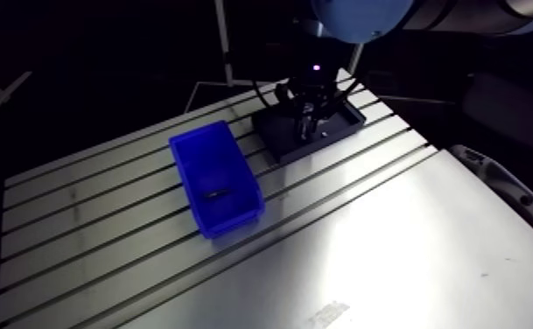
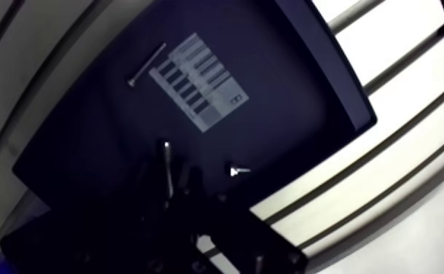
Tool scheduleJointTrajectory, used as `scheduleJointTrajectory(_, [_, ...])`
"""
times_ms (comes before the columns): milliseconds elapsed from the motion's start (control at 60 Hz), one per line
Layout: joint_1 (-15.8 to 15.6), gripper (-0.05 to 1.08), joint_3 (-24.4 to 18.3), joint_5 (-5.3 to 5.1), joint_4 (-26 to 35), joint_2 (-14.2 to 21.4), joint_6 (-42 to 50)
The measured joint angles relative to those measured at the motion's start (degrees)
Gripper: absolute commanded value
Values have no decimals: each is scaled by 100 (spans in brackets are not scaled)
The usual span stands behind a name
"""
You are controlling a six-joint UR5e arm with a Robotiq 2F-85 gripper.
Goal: Pick up the M10 bolt from the tray and put it into the blue bin.
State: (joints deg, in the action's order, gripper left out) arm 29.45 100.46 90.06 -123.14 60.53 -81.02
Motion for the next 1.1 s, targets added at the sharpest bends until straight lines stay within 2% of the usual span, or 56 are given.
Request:
scheduleJointTrajectory(67, [0, 75, -1, -1, -2, 2, 2])
scheduleJointTrajectory(883, [-3, 75, 11, 16, -81, -9, -5])
scheduleJointTrajectory(1100, [-4, 79, 11, 16, -83, -11, -6])
